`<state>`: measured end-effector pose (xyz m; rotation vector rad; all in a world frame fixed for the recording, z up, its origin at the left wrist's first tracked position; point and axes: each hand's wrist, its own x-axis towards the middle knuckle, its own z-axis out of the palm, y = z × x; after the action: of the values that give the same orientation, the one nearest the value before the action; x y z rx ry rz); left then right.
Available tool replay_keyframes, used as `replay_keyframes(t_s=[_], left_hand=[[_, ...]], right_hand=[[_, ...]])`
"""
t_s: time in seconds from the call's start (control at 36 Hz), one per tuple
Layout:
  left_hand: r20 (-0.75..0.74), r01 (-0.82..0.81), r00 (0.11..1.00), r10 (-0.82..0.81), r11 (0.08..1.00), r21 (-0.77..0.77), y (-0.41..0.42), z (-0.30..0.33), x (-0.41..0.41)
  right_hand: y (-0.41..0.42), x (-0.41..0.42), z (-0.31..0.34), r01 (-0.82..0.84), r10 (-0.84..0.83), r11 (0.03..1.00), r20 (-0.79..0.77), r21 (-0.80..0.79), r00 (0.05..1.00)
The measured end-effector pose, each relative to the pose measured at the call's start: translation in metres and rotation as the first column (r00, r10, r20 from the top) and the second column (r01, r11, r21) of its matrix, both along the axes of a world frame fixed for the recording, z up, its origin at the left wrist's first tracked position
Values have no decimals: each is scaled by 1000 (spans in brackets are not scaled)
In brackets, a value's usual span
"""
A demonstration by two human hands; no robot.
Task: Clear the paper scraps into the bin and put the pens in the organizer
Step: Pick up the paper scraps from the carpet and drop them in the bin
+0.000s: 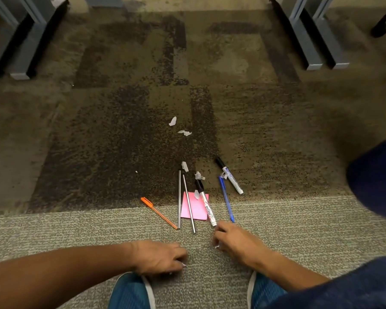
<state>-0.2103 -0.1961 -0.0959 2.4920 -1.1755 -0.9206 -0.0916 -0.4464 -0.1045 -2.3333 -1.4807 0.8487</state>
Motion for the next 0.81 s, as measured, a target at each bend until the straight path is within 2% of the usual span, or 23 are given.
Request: replay_keyframes(t_s=[0.06, 0.11, 0.17, 0.22, 0.31, 0.36, 0.42, 0.44, 0.5, 0.58, 0.64, 0.69, 0.81], left_hand=[[28, -39, 999, 40, 999, -9, -3, -3, 5], [-39, -110, 993, 109, 993, -30, -6, -3, 8], [-36, -183, 983, 181, 981, -61, -8, -5, 13], [-91, -388, 920, 380, 916, -99, -8, -5, 19], [-197, -687, 726, 659, 707, -170, -12, 4, 37], [-356, -855, 517, 778, 487, -178, -14, 10, 52], [-544, -958, 285, 789, 218, -186, -17, 16, 68], [-616, -977, 196, 762, 100, -187, -18, 20, 77], [-702, -980, 78, 708, -73, -183, -18, 27, 94], [-765, -944, -54, 641, -283, -171, -14, 37, 120], [-824, -903, -108, 556, -402, -153, -9, 43, 132], [-858, -866, -118, 500, -474, -158, -2, 48, 141], [-863, -814, -165, 478, -560, -155, 10, 47, 154]], right_hand=[[1, 4, -1, 18, -18, 999, -6, -40, 1000], [2, 8, 3, 50, -54, 997, -61, -63, 997], [2, 13, 7, 89, -92, 995, -104, -38, 990], [4, 21, 11, 90, -90, 996, -84, -5, 992], [7, 38, 20, 52, -52, 996, -1, 69, 999], [13, 54, 25, 105, -105, 994, -21, 11, 994], [20, 70, 33, 196, -196, 980, -14, -21, 980], [23, 79, 38, 226, -227, 973, -10, -36, 974], [31, 95, 46, 266, -266, 964, 5, -4, 964], [42, 115, 55, 351, -352, 934, 10, 70, 936], [48, 125, 57, 411, -411, 907, -26, 93, 911], [54, 132, 56, 454, -452, 888, -43, 71, 891], [57, 141, 54, 415, -416, 909, 13, 31, 909]])
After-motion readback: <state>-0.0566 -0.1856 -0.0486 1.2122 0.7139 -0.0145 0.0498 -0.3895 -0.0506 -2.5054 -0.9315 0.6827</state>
